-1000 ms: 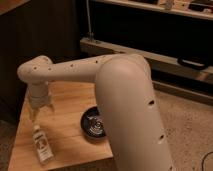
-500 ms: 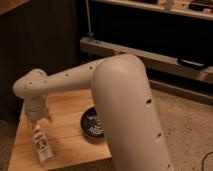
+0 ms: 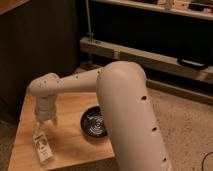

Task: Place the bottle in the ceramic bowl

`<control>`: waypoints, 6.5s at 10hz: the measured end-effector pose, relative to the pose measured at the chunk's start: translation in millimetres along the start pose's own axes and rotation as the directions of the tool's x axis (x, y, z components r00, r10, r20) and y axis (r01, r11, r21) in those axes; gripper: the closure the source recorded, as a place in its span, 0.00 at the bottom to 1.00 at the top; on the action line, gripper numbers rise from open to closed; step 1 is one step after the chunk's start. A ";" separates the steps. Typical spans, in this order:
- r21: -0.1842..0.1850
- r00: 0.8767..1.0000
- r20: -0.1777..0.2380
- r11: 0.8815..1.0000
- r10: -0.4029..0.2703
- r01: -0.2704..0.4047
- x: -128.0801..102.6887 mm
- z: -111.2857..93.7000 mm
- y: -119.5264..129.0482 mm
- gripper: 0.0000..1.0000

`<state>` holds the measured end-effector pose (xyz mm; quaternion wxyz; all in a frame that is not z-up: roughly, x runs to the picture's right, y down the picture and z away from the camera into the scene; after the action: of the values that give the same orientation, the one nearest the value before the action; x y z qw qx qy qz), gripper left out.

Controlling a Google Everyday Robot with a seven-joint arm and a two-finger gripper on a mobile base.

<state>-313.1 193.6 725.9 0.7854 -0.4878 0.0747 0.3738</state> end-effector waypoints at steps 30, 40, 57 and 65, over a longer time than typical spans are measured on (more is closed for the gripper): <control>0.020 0.999 0.023 0.999 -0.039 0.039 17.8 67.3 28.4 0.35; 0.064 0.999 0.010 0.997 -0.052 0.051 19.4 73.1 29.6 0.35; -0.028 0.971 0.241 1.000 0.003 0.004 54.6 -84.9 -28.7 1.00; -0.016 0.874 0.456 0.983 0.170 -0.183 104.4 -132.2 -159.3 1.00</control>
<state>-101.2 99.6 720.9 0.7501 -0.3669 -0.0620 0.5467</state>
